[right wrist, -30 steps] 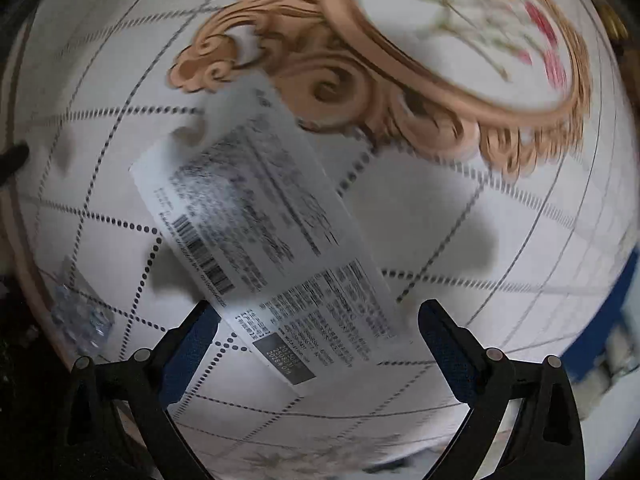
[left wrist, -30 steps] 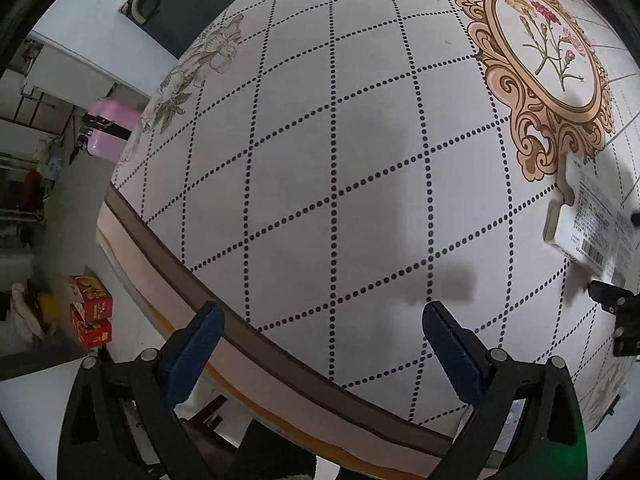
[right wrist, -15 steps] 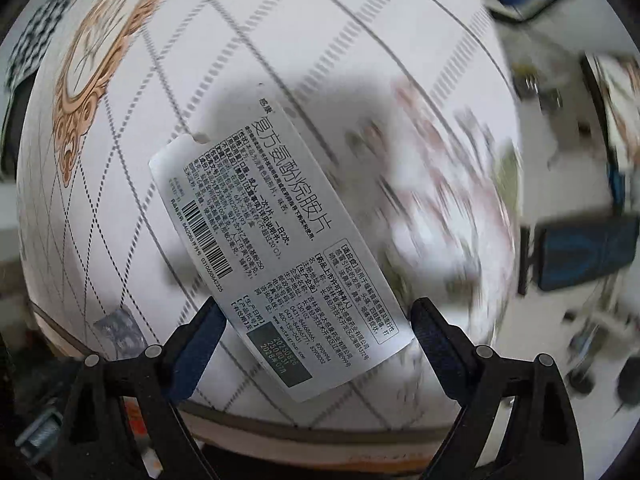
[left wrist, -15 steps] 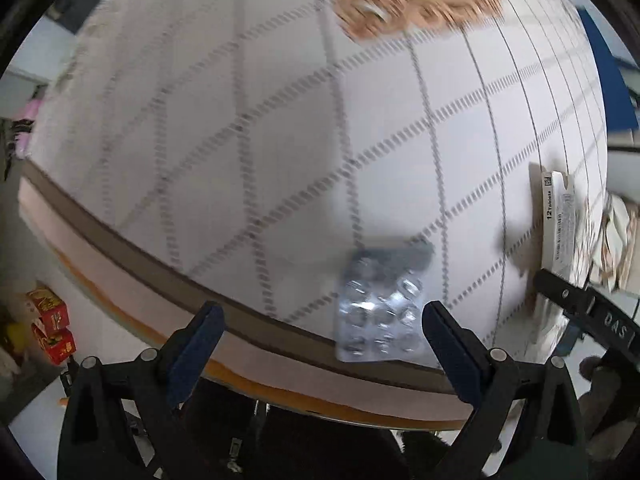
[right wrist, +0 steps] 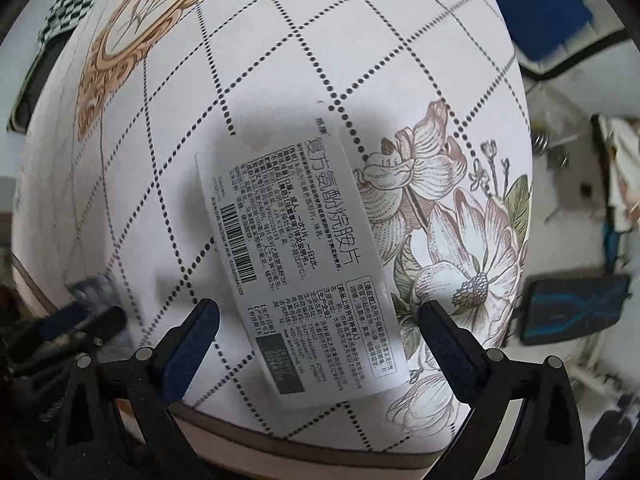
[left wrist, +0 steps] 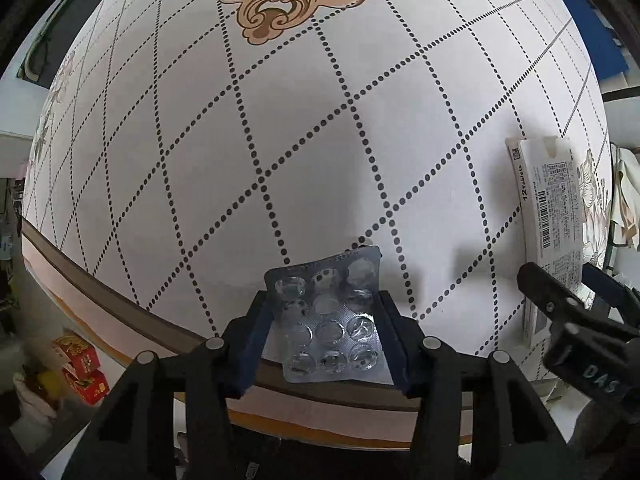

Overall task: Collect trash
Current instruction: 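Grasp the silver blister pack with the left tool while the right tool grasps the white printed card, then carry both items over the trash bin and open both tools to drop them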

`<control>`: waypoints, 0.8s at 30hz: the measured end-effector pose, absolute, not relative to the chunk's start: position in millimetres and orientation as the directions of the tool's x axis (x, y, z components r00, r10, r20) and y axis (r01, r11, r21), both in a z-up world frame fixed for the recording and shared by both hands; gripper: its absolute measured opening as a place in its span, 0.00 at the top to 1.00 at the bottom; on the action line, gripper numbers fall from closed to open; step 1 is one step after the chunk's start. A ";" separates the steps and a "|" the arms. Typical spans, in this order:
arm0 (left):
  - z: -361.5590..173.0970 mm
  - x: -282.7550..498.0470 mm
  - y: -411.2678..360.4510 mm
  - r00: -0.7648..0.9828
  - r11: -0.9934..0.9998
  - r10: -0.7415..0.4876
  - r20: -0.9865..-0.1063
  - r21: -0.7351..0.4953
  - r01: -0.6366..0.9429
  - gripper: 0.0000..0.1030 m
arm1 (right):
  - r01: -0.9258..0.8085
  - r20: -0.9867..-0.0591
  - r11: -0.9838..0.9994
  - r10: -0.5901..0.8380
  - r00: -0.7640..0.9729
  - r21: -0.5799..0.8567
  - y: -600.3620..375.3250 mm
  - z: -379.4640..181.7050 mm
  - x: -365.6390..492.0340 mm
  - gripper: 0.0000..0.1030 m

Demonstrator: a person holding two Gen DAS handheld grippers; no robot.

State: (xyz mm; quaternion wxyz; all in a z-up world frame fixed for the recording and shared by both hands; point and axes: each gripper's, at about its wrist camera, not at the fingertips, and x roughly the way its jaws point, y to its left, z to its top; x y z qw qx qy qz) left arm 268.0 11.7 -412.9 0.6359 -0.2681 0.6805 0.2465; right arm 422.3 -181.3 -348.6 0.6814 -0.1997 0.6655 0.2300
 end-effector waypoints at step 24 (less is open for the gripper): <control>-296.5 261.8 47.0 0.158 0.729 0.107 -0.982 -0.031 -0.684 0.53 | -0.541 -0.968 0.818 0.250 0.034 0.193 -197.9 -286.0 371.6 0.24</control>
